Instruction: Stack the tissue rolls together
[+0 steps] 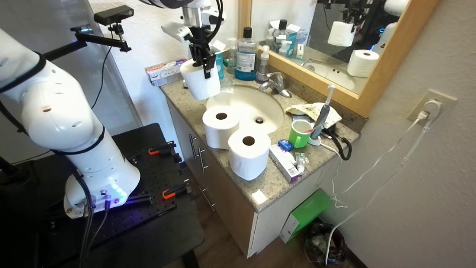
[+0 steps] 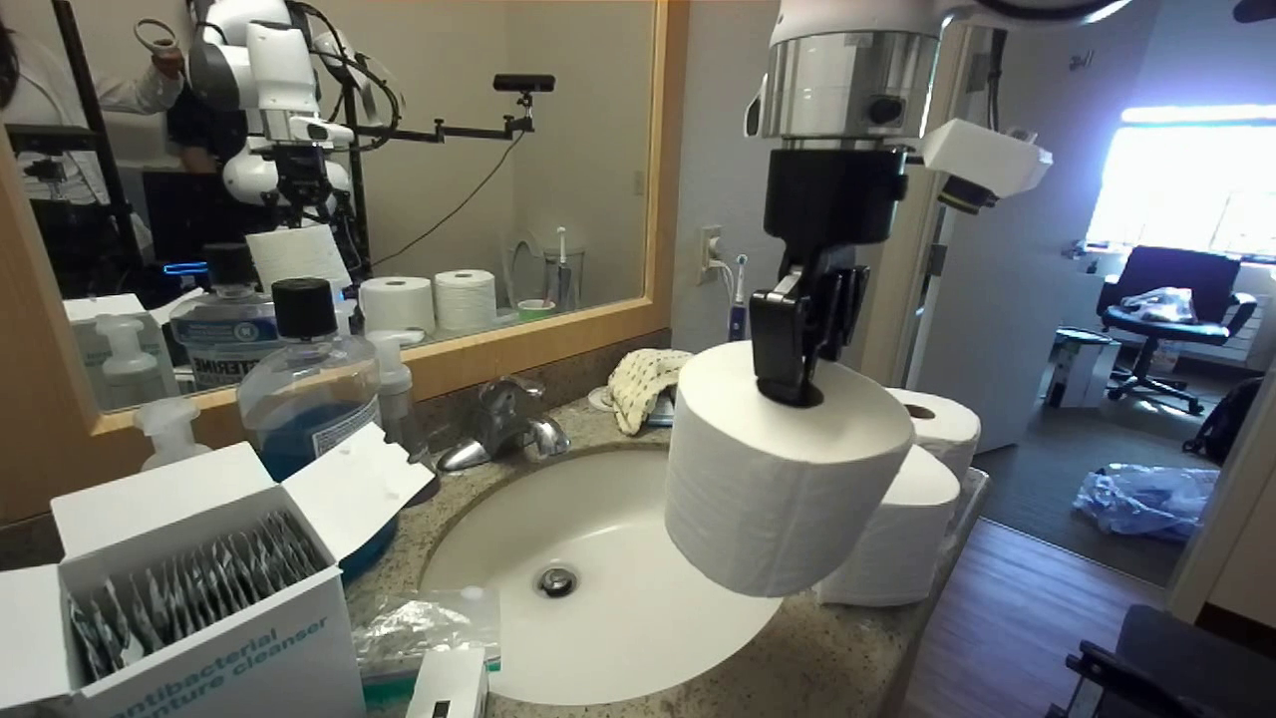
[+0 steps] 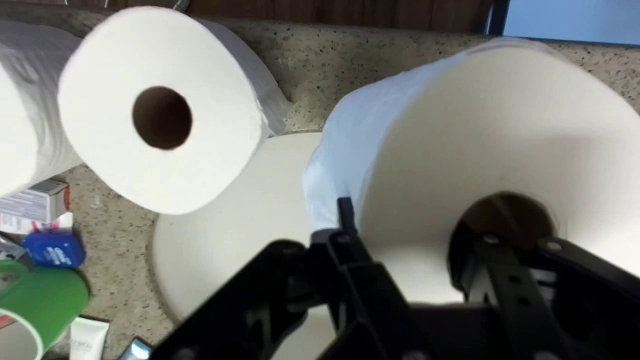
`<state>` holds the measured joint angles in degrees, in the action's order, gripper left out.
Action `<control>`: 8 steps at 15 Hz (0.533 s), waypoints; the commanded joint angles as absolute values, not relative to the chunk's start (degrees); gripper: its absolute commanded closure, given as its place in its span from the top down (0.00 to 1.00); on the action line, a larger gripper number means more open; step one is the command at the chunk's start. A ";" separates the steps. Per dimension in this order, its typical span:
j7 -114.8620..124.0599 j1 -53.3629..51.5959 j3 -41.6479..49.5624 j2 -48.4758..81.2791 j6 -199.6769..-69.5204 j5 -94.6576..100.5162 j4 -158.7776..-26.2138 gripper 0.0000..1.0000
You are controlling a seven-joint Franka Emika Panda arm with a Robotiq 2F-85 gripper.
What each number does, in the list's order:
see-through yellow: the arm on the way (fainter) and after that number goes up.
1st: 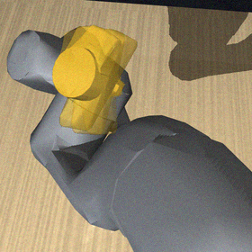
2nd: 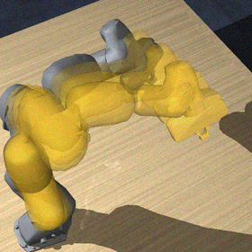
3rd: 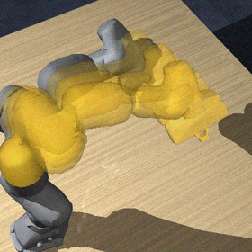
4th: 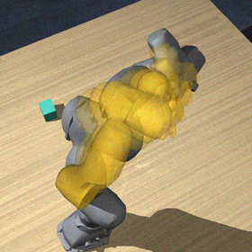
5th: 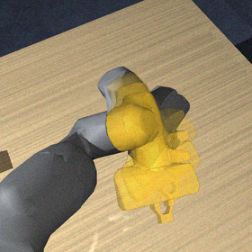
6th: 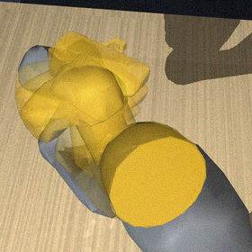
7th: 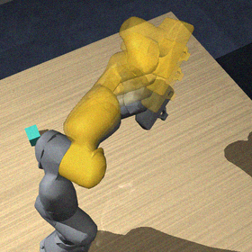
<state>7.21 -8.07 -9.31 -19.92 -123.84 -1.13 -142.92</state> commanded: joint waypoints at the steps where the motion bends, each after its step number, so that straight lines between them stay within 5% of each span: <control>1: 7.82 -6.09 -7.52 -22.49 -121.47 -0.75 -142.64 0.14; 8: 5.50 -2.40 -2.06 -25.49 -122.69 -1.40 -143.80 0.14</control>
